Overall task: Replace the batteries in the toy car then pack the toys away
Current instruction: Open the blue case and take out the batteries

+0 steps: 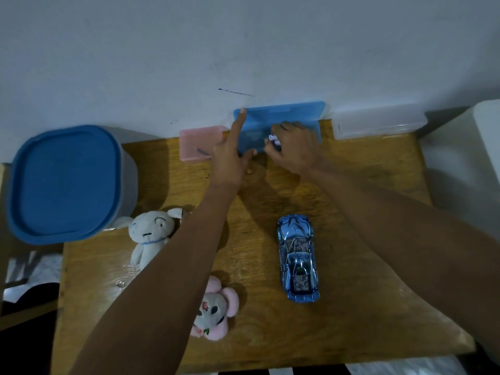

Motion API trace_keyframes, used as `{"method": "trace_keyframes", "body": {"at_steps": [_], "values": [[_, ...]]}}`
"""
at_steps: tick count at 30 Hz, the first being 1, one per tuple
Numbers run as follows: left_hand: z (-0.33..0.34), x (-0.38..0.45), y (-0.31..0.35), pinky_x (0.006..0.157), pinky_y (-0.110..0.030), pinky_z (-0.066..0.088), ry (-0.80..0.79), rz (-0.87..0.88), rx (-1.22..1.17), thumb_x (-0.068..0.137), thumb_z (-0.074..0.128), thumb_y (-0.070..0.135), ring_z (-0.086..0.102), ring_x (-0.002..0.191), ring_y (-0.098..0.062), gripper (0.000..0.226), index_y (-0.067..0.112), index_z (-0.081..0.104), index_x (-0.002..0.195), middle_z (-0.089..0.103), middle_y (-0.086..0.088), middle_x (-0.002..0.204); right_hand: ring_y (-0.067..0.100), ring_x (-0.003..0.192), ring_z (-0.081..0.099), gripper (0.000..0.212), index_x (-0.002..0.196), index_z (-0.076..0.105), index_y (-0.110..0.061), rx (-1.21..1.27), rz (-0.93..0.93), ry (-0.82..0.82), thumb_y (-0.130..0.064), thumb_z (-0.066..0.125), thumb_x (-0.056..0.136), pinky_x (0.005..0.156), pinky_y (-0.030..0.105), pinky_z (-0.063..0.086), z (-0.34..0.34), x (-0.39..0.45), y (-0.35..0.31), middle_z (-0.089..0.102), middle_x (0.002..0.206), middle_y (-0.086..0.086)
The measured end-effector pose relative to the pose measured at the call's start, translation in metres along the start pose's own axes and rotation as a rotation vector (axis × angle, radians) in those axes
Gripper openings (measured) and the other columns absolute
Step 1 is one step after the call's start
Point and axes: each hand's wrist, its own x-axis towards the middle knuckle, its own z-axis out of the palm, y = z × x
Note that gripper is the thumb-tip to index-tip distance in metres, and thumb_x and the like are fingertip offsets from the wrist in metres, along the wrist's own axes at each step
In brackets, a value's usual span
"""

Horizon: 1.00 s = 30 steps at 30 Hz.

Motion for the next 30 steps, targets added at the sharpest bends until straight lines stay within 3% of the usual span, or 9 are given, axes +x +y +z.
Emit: {"method": "trace_keyframes", "body": {"at_steps": [7, 11, 16, 25, 30], "values": [[-0.003, -0.001, 0.001, 0.083, -0.044, 0.060, -0.002, 0.030, 0.028, 0.090, 0.073, 0.007, 0.068, 0.087, -0.021, 0.094, 0.039, 0.019, 0.159, 0.068, -0.011, 0.105, 0.031, 0.061, 0.064, 0.034, 0.098, 0.066, -0.010, -0.063, -0.106, 0.065, -0.041, 0.052, 0.095, 0.051, 0.031, 0.041, -0.019, -0.005, 0.001, 0.069, 0.081, 0.009], [-0.002, 0.001, -0.004, 0.085, -0.047, 0.060, -0.022, 0.016, 0.021, 0.091, 0.074, 0.013, 0.069, 0.094, -0.021, 0.096, 0.051, 0.014, 0.156, 0.068, -0.010, 0.110, 0.027, 0.073, 0.064, 0.035, 0.107, 0.065, -0.015, -0.091, -0.118, 0.027, -0.043, 0.048, 0.095, 0.056, 0.028, 0.038, -0.019, -0.038, 0.002, 0.067, 0.093, 0.008], [0.000, 0.002, -0.004, 0.091, -0.047, 0.058, -0.006, 0.010, 0.028, 0.092, 0.072, 0.014, 0.067, 0.103, -0.020, 0.094, 0.051, 0.013, 0.155, 0.066, -0.009, 0.119, 0.030, 0.095, 0.056, 0.035, 0.112, 0.060, -0.012, -0.164, -0.047, -0.004, -0.040, 0.048, 0.095, 0.073, 0.037, 0.044, 0.004, -0.064, 0.003, 0.060, 0.107, 0.013], [0.002, 0.002, -0.007, 0.088, -0.047, 0.059, 0.002, 0.016, 0.013, 0.091, 0.072, 0.010, 0.068, 0.100, -0.021, 0.097, 0.054, 0.012, 0.154, 0.068, -0.012, 0.114, 0.027, 0.097, 0.053, 0.031, 0.106, 0.061, -0.014, -0.160, -0.074, 0.098, -0.042, 0.050, 0.098, 0.080, 0.039, 0.036, 0.011, -0.068, 0.002, 0.059, 0.105, 0.009], [0.002, 0.000, -0.003, 0.091, -0.042, 0.058, 0.028, 0.050, 0.067, 0.092, 0.072, 0.011, 0.067, 0.100, -0.020, 0.092, 0.040, 0.016, 0.159, 0.068, -0.010, 0.117, 0.027, 0.096, 0.057, 0.029, 0.102, 0.065, -0.010, -0.131, -0.114, 0.149, -0.037, 0.054, 0.098, 0.080, 0.039, 0.040, 0.014, -0.069, 0.002, 0.062, 0.103, 0.009]]}}
